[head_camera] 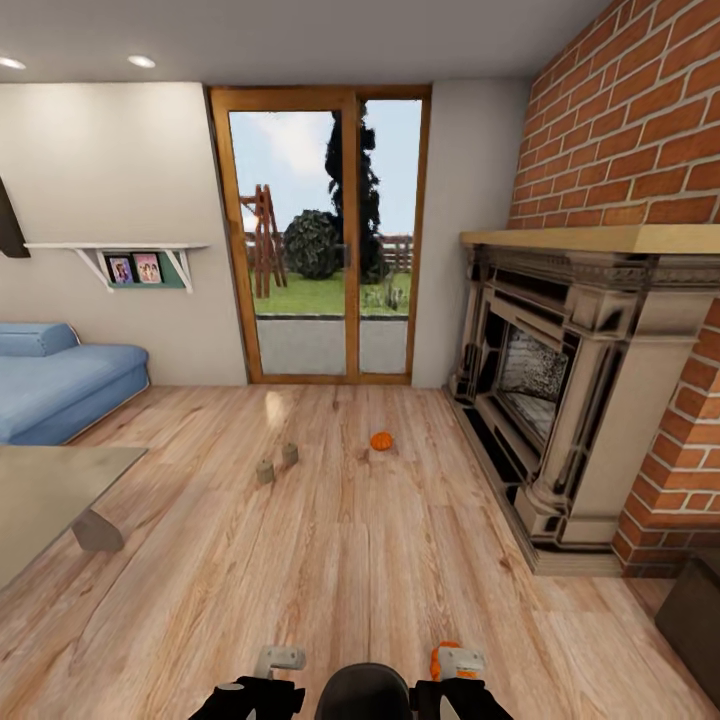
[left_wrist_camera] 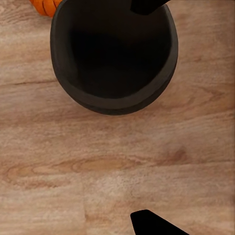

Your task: Place each of the two pumpkins and all three candles from the living room inside a cabinet in the living room (use any cabinet), then make sure every cabinet is closed, and position the cauldron so it is next to a table in the living room.

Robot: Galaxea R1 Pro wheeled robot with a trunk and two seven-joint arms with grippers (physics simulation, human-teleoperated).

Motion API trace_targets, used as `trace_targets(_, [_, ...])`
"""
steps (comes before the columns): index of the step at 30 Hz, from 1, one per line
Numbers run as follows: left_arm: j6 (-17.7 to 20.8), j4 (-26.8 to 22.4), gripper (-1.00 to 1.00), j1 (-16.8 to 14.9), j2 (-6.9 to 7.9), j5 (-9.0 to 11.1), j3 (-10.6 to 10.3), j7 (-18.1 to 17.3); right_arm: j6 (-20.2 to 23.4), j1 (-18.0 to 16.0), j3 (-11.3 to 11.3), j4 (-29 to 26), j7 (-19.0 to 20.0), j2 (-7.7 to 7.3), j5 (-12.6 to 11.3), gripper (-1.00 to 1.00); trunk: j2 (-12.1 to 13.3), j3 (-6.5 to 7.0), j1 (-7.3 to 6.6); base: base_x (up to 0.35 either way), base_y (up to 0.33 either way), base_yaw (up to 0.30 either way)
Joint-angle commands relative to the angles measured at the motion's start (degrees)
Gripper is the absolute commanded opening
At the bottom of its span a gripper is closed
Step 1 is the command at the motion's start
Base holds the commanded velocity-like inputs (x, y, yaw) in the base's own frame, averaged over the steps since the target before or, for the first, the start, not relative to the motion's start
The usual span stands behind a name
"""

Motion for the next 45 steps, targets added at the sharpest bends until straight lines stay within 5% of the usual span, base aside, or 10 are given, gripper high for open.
trace_targets(1, [0.31,-0.13,1.00,-0.01,0.06,-0.01,-0.23,-0.12,-0.05,-0.01,0.10,-0.10,-0.32,0.01,-0.42,1.00,-0.45,-0.25,0.22,0.000,0.000,0.000])
trace_targets(45, [-0.49,-0.52,1.00,-0.01,0.10,0.10,-0.23,-0.14,-2.72,-0.01,0.32,1.91,-0.13,0.08,-0.42,1.00,-18.09,-8.15,9.89,0.000,0.000,0.000])
